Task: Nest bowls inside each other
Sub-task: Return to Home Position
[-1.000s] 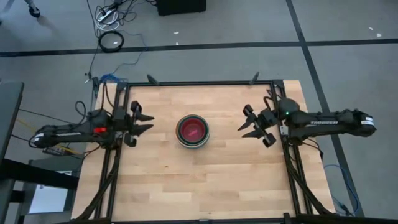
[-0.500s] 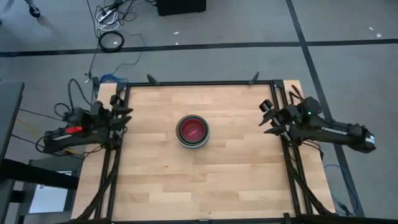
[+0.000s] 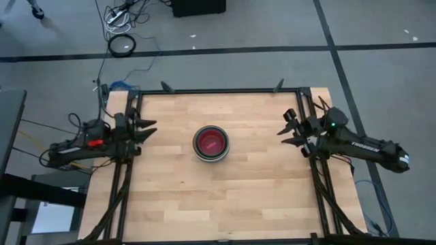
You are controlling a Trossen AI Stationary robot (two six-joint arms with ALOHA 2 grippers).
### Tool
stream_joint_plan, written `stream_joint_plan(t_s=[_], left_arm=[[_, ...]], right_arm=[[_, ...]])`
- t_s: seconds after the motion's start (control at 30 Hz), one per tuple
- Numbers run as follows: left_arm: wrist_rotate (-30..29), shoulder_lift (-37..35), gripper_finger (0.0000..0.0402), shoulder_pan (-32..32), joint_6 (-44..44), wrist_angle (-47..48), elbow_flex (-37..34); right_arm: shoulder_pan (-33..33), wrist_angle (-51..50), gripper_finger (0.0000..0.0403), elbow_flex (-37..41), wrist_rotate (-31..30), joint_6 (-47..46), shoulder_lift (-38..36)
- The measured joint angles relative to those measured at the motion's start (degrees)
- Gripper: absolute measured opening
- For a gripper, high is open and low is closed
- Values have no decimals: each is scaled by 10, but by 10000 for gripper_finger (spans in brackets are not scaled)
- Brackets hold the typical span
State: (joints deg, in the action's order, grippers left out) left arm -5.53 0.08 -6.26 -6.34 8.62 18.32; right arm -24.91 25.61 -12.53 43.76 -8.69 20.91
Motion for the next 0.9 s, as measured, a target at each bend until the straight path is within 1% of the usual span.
stream_joint_plan(t_s=[0.13,0.23,0.27,0.37,0.6,0.67,0.73,0.8,0.9], left_arm=[[1,0,152,0,15,-2,-20],[6,0,152,0,32,-1,-34],[13,0,152,0,44,-2,-40],[39,0,152,0,64,-5,-66],[36,0,152,0,59,-75,-147],[23,0,152,-1,59,-104,-168],[-5,0,152,-1,59,-112,-179],[-33,0,152,-2,60,-115,-179],[-76,0,152,-3,78,-127,-179]], right_arm=[[0,34,128,63,-36,-3,1],[0,91,128,113,-40,-17,1],[1,96,128,120,-40,-19,1],[6,73,128,120,-44,-5,2],[12,52,128,120,-57,20,7],[12,26,128,120,-66,31,8],[12,-4,128,120,-98,42,8],[12,-11,128,120,-127,48,9],[11,-4,128,120,-151,55,8]])
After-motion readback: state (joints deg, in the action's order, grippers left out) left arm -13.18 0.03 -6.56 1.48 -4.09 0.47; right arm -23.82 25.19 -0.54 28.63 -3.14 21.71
